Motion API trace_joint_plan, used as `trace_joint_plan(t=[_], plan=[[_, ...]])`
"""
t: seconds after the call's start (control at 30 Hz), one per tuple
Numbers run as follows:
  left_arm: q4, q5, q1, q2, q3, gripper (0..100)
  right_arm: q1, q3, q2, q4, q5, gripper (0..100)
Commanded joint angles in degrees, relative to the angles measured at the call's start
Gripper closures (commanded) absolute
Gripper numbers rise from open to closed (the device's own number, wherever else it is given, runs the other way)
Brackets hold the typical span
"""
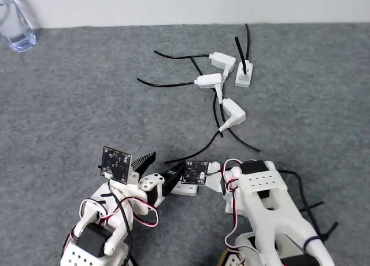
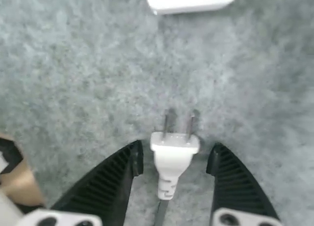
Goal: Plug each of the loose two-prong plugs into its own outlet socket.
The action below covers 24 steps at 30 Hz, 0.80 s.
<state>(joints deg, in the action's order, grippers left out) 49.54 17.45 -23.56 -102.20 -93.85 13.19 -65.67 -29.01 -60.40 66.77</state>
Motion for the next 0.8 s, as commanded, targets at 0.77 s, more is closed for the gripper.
trace_joint_plan(t=[0.77], plan=[[0.00,-0.44,-0.53,-0.18,0.57,74,-1.98,-2.46,-1.36,2.15,-1.41,99.1]])
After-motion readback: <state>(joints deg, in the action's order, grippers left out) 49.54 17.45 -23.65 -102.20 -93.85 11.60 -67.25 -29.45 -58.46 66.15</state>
